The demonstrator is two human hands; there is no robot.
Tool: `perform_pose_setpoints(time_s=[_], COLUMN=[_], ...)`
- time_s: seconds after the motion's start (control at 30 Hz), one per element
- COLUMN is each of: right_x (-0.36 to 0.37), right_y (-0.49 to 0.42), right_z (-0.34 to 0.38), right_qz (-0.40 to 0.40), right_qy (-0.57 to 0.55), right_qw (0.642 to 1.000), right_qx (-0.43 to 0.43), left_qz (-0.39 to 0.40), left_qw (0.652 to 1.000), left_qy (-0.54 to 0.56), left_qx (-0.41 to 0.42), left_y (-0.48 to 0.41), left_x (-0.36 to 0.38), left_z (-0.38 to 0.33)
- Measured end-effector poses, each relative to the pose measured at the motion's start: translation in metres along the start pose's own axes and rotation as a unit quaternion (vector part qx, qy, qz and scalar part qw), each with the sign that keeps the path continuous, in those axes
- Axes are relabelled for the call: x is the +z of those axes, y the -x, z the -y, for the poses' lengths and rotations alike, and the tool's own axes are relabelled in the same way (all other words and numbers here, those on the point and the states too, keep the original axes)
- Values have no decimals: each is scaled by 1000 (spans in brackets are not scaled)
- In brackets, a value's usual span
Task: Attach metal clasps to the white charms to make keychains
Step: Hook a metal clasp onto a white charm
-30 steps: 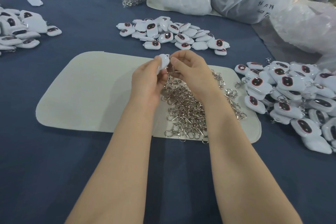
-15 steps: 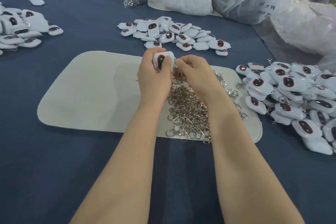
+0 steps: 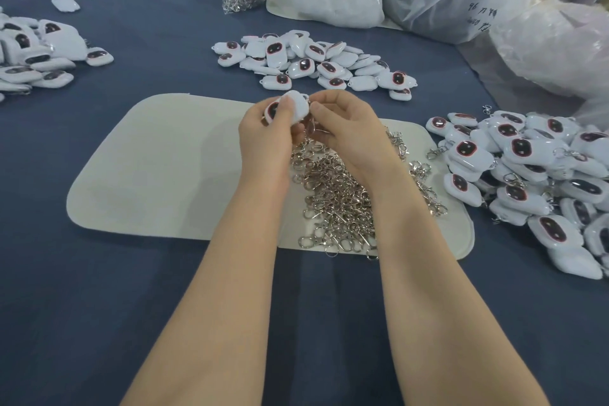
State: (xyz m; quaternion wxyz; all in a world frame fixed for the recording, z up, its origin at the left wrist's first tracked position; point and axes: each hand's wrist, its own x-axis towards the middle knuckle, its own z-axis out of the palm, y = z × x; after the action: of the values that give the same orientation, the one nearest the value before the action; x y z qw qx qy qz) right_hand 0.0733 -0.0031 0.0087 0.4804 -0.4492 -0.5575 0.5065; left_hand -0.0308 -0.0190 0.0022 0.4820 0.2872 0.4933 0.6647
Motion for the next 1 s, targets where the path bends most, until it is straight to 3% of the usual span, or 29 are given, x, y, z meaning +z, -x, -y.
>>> perform_pose_setpoints(time_s=[0.17,0.33,0.43,0.57,0.7,0.83,1.0], right_x=[0,4,4,2,-1,1,0], right_y=[2,2,2,1,3,3,3], right_z=[1,2,3,4,3,3,6], right_qz=[-23,-48,-54,-49,-42,-65,-36], right_qy=[103,167,189,202,168,137,217], right_qw=[994,983,979,977,985,988,975], right_qx=[-36,-65,-60,-44,-16,6,-22], left_qz=[20,26,19,2,9,-8,5], left_qw=[971,954,975,999,989,986,984], left_qy=[179,218,155,46,-108,-137,-165], left_qx=[-155,-206,-161,-23,104,94,64], left_y=[-2,-1,-1,0,6,6,4], left_x=[-2,-3,-2,0,2,2,2], left_z=[-5,-5,-4,-1,0,1,4])
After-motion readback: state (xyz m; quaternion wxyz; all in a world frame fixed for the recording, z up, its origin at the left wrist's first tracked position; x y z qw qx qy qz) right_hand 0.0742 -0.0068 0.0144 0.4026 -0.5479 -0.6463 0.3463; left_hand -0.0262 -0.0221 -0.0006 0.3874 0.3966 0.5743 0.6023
